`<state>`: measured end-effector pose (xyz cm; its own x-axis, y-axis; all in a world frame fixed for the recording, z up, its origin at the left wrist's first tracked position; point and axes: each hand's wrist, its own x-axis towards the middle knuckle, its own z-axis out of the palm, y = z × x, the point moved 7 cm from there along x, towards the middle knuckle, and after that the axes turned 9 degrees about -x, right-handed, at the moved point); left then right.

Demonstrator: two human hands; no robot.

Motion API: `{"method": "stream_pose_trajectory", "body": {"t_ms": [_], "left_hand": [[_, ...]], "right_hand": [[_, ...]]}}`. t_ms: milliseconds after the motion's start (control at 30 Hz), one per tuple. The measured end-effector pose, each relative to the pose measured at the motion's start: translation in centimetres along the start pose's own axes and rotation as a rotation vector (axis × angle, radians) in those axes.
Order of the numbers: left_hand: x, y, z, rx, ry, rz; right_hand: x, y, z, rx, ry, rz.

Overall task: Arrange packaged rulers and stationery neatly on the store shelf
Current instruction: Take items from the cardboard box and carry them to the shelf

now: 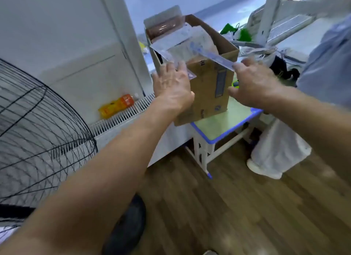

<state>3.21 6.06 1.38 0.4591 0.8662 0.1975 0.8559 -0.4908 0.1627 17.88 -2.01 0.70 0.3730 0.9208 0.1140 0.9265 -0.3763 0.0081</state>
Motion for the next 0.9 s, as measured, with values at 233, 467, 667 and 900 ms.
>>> {"method": "stream_pose_trajectory", "body": {"t_ms": [233, 467, 667, 900], "left_hand": [[4.2, -1.0, 2.6, 0.100, -0.160, 0.024], [6.9, -1.3, 4.4, 0.109, -0.159, 0.096], [7.2, -1.0, 3.3, 0.088, -0.022, 0.181], [5.8, 0.0, 2.0, 0.046, 0.068, 0.277]], "right_hand": [[4.8, -1.9, 0.5, -0.146, -0.043, -0.024], [7.7, -3.6, 1.9, -0.228, -0.107, -0.020], [8.1, -4.4, 1.2, -0.237, -0.032, -0.064], [6.1, -4.3, -0.7, -0.221, 0.009, -0.108]]}}
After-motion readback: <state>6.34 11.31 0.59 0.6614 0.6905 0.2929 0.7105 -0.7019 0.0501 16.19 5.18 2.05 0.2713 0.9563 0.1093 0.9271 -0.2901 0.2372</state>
